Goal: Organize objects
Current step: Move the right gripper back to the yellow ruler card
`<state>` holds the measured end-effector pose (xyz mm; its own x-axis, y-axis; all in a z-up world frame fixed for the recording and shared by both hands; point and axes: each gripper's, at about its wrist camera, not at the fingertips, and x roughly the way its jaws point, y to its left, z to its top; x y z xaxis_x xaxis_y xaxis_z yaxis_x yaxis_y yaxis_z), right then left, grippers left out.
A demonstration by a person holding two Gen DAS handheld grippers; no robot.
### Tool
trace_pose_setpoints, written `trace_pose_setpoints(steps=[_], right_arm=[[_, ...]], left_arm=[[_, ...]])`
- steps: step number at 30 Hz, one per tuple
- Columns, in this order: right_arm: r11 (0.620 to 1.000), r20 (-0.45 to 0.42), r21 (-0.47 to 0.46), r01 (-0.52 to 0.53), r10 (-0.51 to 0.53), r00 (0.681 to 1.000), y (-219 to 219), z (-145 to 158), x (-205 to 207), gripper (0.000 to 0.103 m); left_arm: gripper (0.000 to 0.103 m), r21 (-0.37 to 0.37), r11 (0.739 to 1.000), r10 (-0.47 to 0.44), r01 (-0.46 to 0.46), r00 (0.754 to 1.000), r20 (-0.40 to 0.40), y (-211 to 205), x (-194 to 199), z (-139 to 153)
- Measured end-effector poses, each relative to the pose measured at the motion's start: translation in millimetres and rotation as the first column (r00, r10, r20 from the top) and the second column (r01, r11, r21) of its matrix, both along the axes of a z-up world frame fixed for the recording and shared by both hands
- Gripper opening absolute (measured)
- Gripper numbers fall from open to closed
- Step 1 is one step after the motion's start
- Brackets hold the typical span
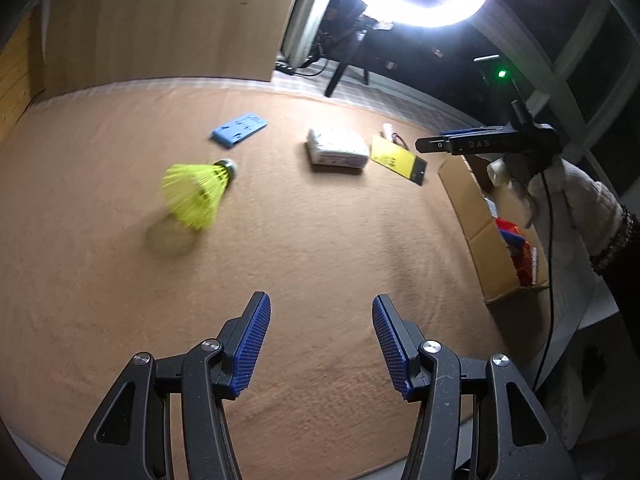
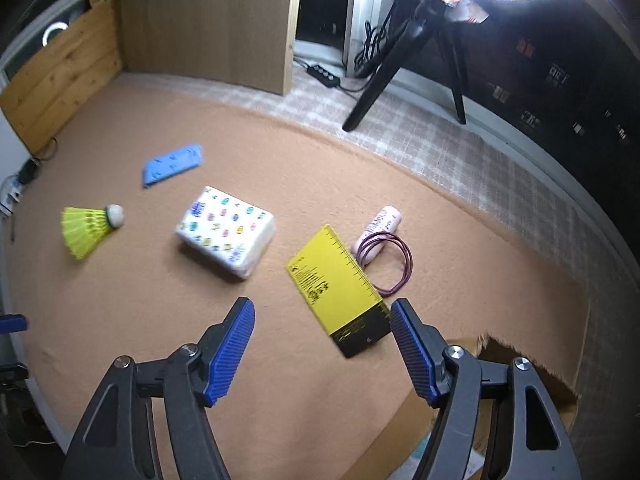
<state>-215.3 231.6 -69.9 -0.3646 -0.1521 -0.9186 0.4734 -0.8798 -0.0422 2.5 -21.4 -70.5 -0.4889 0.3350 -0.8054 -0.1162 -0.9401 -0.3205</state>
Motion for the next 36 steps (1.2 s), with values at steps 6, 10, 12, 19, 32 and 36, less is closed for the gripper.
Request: trace_pose_setpoints(steps=[6,10,12,19,32,36], right_arm=[[0.998,0.023,0.066,-0.018,0.016,1.0,-11,-17,-17,0.067],[0.995,0.043,0.094,-0.019,0.015,0.999,-15,-26,-30,0.067],[0.994,0.046,0.106,-0.017,0.012,0.999,-15,-30,-35,0.067],[0.997,0.099,0.082,-0.006,-0.002,0.995,-11,-42,-44,0.067],[0.996,0.21,0.055,-0.067,0.055,0.976,-24,-59,-34,0.067],[0.994,0.248,0.032,-0.106,0.095,0.964,-29,-61,-25,0.067]], left_arm=[[0.057,0.01,1.0,0.023,-0.023,1.0,0.017,-10,2,-8],[0.057,0.013,1.0,0.026,-0.026,0.999,0.025,-11,-2,-11],[0.057,0.016,0.999,0.029,-0.029,0.999,0.027,-13,-3,-12],[0.057,0.023,0.999,0.03,-0.031,0.999,0.038,-16,-8,-17],[0.057,0.037,0.999,0.029,-0.031,0.998,0.058,-16,-15,-22],[0.057,0.042,0.999,0.031,-0.034,0.998,0.059,-15,-16,-22]])
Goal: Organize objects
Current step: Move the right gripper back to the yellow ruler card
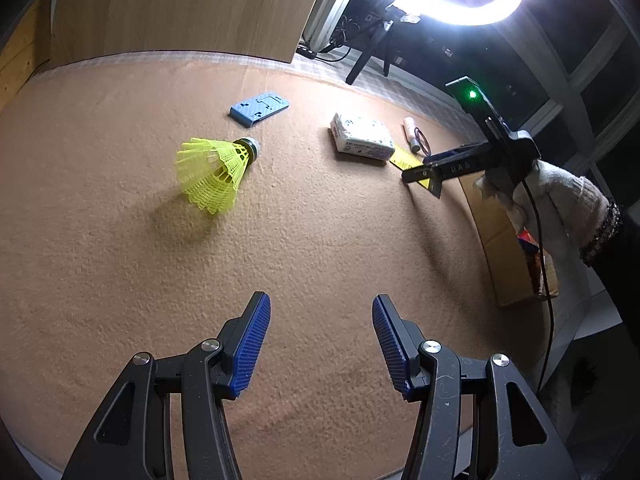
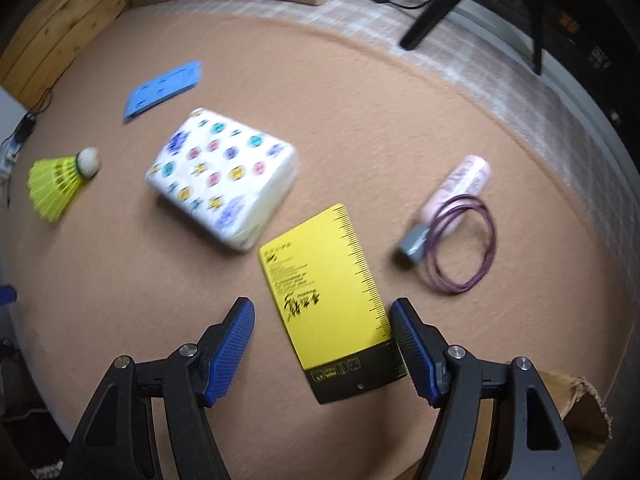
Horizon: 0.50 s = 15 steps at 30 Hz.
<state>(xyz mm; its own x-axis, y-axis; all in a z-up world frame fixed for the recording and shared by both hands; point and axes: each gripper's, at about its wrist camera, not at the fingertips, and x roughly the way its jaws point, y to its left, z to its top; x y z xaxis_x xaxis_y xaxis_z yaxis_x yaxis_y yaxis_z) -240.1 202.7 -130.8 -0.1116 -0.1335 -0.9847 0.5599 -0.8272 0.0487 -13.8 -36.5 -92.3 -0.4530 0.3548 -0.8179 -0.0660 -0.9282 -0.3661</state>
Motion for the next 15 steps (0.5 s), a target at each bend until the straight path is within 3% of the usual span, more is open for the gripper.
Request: trace_pose_setpoints(steps=[5,15], right_arm=[[1.0,-0.032,0.006,0.009,-0.008,0.999,1,4,-2,0.067],[0.997,-0.01,0.059,-0.039,0.04,0.999,-9,1,-2,0.067]], left_arm=[[0.057,0.001,1.0,0.002,-0.002,1.0,0.0,0,-2,0],[0.057,-0.006,1.0,0.007,-0.007,1.0,0.003,0,-3,-1]])
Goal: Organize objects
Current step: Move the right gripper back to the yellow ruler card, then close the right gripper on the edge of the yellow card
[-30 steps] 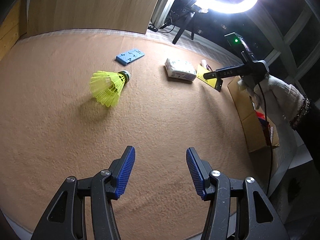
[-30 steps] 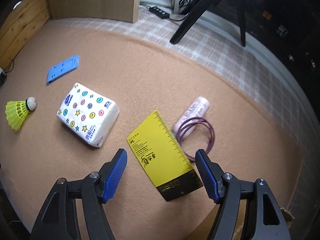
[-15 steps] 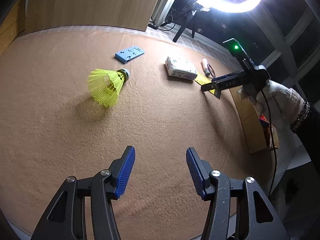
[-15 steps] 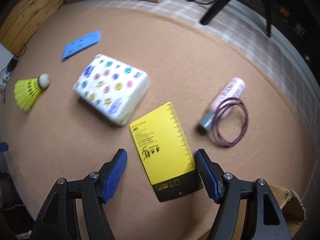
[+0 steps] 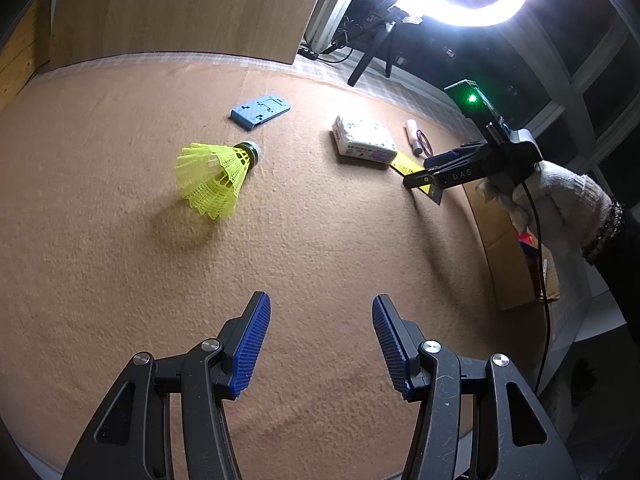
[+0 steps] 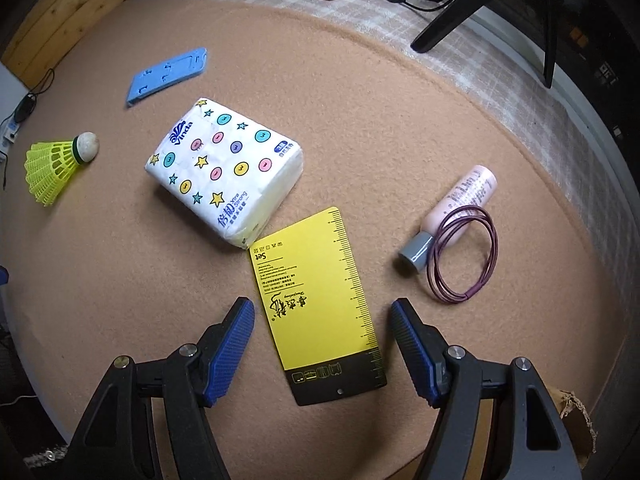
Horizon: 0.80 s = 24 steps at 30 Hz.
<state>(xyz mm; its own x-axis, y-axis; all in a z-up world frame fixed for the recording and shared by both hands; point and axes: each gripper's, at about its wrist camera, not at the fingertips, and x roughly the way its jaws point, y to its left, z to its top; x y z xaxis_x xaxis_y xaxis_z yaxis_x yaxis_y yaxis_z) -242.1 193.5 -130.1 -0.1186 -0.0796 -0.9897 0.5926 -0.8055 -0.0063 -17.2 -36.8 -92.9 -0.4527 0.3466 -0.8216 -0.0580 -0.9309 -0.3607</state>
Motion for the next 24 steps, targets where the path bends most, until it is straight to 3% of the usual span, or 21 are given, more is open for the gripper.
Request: trace_pose_setpoints(steps=[4,8,16,24], right_arm=[[1.0,0.009,0.003,0.001,-0.001,1.0,-2,2,1,0.062],[1.0,0.013,-0.001,0.013,-0.013,1.0,-2,6,4,0.05],[0.998,0.012,-0.016,0.057,-0.057,0.998,3,10,16,0.049],[0.968,0.039,-0.16,0.192,-0.189,0.981,33,35,29,0.049]], left_arm=[[0.057,-0.001,1.0,0.002,-0.002,1.0,0.001,0,0,-2],[0.057,-0.002,1.0,0.005,-0.005,1.0,0.002,1,0,-3],[0.057,-0.013,1.0,-0.006,0.006,1.0,-0.007,5,-4,1],[0.057,-0.03,0.999,-0.031,0.03,0.999,-0.028,14,-9,11]])
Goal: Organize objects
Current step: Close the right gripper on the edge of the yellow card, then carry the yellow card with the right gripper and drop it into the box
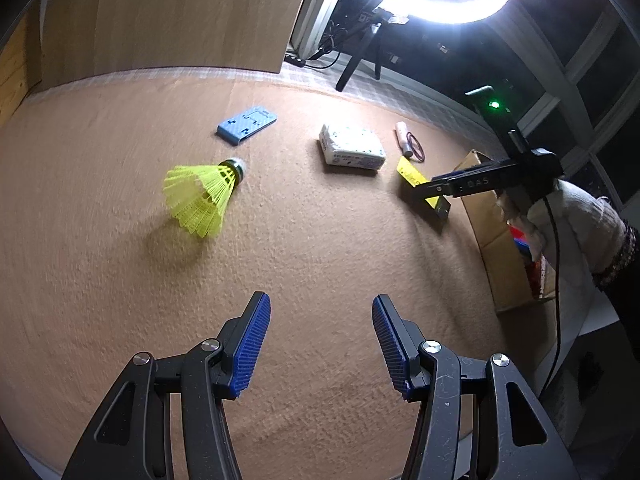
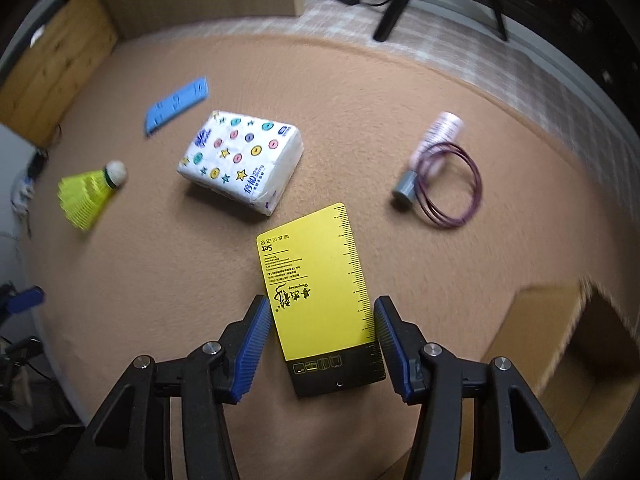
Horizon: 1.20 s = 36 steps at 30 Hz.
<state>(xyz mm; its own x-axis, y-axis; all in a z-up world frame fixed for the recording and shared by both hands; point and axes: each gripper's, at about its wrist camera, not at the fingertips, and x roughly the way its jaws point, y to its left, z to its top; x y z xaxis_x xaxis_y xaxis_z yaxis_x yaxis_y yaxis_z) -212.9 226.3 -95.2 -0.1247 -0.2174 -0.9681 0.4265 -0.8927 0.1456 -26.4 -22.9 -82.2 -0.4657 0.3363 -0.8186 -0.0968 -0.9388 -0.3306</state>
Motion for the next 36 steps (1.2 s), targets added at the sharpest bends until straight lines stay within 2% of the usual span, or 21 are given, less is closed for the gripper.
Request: trace_pose_setpoints(steps=[4,6,7,12,18,24,34,36], right_arm=[[0.995,-0.038,-0.072,0.069,-0.072,0.997,30,20,22,0.049],[0.988,-0.061,-0.107,0.108,-0.115,0.991,31,33,36,0.049],[0.985,-0.07,-0.124,0.118,-0.128,0.989,42,36,22,0.049],[0.966,-0.14,-0.173,0.19,-0.215,0.966,67,49,41,0.049],[0.943,-0.203,-0.153,0.295,-0.322,0.925,116,66,81,0.049],[0.908,-0.209,-0.117,0.403,-0.419,0.884,162,61,107,0.049],[0.872,-0.229,-0.059,0.486,-0.486,0.844,196,54,127,0.051],[0.868,-0.231,-0.067,0.492,-0.494,0.839,197,54,128,0.054]], left_arm=[[0.057,-0.005,1.0,-0.012,0.012,1.0,-0.011,5,-3,5],[0.057,-0.008,1.0,-0.021,0.021,1.0,-0.014,9,-4,8],[0.057,-0.011,1.0,-0.026,0.026,1.0,-0.016,11,-5,9],[0.057,-0.026,0.998,-0.059,0.058,0.998,-0.026,22,-8,14],[0.057,-0.039,0.995,-0.097,0.095,0.995,-0.031,37,-11,17],[0.057,-0.047,0.991,-0.126,0.124,0.992,-0.026,49,-10,16],[0.057,-0.055,0.986,-0.16,0.158,0.987,-0.026,68,-8,15],[0.057,-0.056,0.986,-0.159,0.157,0.987,-0.027,67,-6,15]])
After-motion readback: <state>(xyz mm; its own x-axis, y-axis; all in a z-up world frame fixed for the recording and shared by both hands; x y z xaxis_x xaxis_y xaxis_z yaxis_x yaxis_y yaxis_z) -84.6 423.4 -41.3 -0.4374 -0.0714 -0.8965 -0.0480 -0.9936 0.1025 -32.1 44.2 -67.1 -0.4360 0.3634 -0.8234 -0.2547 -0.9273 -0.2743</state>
